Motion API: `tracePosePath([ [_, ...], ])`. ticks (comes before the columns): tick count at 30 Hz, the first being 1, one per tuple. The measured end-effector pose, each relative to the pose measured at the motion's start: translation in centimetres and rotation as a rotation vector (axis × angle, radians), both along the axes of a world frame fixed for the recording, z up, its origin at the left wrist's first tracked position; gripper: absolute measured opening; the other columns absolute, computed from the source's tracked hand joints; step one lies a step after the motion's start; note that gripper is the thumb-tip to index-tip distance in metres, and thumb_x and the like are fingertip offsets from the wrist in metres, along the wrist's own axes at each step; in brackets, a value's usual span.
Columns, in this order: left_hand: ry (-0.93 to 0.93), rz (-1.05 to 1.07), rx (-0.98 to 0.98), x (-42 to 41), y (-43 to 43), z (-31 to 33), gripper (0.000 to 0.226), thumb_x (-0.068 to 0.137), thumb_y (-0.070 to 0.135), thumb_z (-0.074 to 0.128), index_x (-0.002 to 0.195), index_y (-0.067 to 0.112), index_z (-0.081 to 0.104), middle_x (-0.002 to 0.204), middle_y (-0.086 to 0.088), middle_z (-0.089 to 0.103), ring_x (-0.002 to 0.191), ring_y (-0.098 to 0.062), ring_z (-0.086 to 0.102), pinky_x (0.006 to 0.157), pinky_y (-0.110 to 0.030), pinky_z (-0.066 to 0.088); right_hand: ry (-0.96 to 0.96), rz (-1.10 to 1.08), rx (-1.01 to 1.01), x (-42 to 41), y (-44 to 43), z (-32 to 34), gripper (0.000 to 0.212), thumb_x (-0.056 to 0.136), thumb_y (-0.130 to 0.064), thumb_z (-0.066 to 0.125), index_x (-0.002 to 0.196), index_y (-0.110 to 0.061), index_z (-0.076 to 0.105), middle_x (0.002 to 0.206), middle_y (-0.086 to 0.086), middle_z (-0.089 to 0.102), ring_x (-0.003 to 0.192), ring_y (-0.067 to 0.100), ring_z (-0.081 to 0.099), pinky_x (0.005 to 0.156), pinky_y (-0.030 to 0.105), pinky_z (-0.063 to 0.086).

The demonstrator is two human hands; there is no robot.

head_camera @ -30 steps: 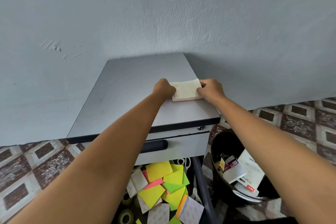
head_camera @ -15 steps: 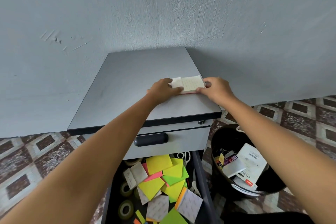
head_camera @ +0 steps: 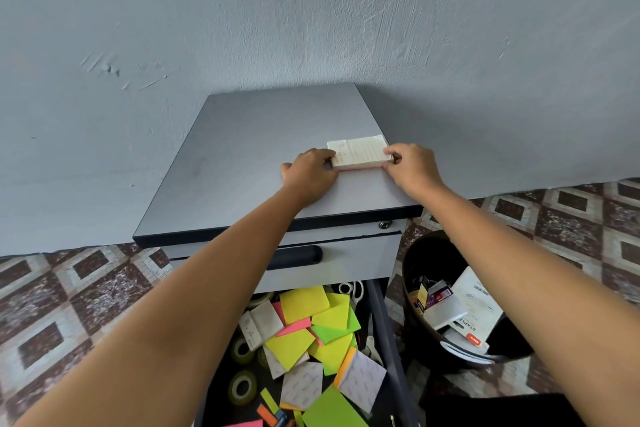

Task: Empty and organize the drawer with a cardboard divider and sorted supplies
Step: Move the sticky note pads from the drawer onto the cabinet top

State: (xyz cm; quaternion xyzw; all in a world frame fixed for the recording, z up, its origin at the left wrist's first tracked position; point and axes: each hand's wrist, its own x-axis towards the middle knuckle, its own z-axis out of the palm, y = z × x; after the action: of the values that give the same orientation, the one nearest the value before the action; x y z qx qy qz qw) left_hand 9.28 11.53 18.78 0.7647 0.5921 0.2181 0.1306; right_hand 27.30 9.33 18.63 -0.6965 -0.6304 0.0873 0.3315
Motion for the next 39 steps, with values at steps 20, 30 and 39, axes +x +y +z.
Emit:
tracePosePath([
  [20,-0.311,-0.123,-0.139,-9.6,-18.1,-11.3,0.024,0.089,0.027,0.055,0.108,0.019,0.067,0.083,0.012,0.06,0.07,-0.009,0.056,0.068,-0.025,0.047,0.337,0.408,-0.166,-7.8,-17.2,-11.3,0.022,0.083,-0.008,0.068,0.105,-0.009,0.07,0.089,-0.002,0.063,0.077,-0.006,0.058,0.066,0.002,0.041],
  [30,-0.07,0.028,-0.625,-13.2,-18.6,-22.6,0.029,0.096,0.025,0.047,0.121,0.019,0.061,0.119,-0.002,0.062,0.1,-0.018,0.061,0.079,-0.028,0.05,0.106,0.378,-0.751,-10.0,-17.0,-23.9,0.031,0.09,-0.022,0.06,0.12,-0.015,0.061,0.115,0.007,0.061,0.095,0.023,0.061,0.075,0.029,0.046],
  [39,0.021,0.142,-0.649,-13.2,-16.0,-26.2,0.047,0.091,0.022,0.051,0.137,0.02,0.044,0.138,-0.012,0.035,0.126,-0.035,0.038,0.104,-0.039,0.036,-0.174,0.27,-0.508,-12.2,-11.5,-25.9,0.042,0.092,-0.024,0.054,0.133,-0.019,0.048,0.126,0.011,0.047,0.117,0.03,0.044,0.094,0.041,0.044],
])
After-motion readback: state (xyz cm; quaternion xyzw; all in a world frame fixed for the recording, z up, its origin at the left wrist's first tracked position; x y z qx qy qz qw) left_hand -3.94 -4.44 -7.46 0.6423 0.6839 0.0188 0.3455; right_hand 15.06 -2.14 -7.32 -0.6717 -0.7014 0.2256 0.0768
